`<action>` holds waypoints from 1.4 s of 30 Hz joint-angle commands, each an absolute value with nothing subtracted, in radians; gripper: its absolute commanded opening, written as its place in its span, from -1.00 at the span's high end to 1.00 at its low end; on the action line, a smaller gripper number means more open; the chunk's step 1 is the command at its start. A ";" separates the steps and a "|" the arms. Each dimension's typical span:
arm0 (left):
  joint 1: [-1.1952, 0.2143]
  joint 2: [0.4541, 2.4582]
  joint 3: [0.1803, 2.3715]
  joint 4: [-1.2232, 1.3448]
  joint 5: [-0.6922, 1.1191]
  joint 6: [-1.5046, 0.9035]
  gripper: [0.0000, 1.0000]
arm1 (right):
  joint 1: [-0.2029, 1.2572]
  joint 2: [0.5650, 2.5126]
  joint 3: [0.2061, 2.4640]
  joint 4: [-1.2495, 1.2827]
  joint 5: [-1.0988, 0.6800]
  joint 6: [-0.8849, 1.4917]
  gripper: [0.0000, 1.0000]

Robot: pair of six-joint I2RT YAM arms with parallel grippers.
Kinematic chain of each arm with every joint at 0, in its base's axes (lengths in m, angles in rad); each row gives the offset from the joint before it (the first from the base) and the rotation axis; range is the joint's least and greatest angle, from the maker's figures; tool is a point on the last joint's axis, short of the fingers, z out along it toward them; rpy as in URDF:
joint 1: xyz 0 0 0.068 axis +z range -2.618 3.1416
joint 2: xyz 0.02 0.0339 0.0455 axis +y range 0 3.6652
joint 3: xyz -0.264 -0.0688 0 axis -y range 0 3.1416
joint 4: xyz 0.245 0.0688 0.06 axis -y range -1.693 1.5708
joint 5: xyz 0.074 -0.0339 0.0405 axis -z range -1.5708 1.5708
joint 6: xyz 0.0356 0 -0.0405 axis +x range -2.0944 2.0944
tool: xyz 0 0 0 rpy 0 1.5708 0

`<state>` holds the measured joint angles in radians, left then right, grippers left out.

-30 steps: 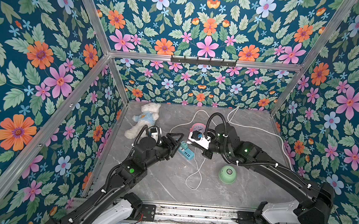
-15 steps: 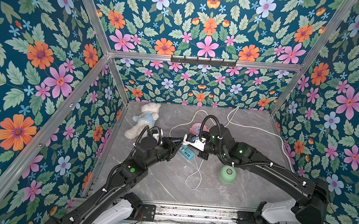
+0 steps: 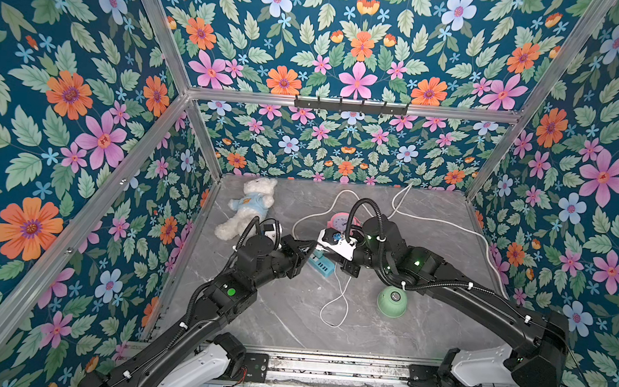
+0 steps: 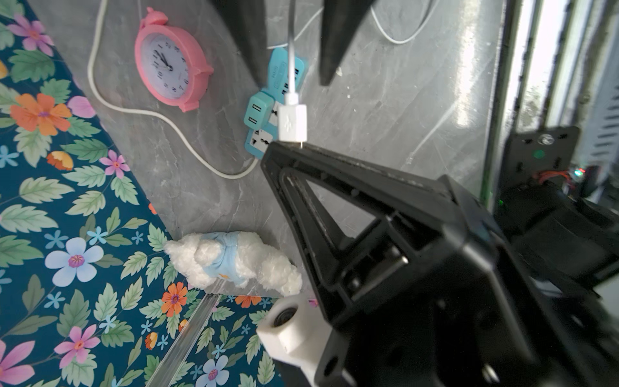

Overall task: Charge the cordless meat grinders
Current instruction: Pick up the charging cable from the center of the board.

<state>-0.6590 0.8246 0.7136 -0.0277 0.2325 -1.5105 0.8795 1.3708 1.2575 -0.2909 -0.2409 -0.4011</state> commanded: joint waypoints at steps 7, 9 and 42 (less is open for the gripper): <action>-0.657 0.851 0.671 0.270 0.219 -1.293 1.00 | 0.715 1.287 1.111 0.070 -0.571 0.627 -0.20; -0.657 0.852 0.647 0.349 0.234 -1.288 1.00 | 0.702 1.309 1.098 0.151 -0.610 0.771 -0.21; -0.659 0.829 0.609 0.459 0.213 -1.277 1.00 | 0.695 1.445 1.071 0.528 -0.801 1.108 0.68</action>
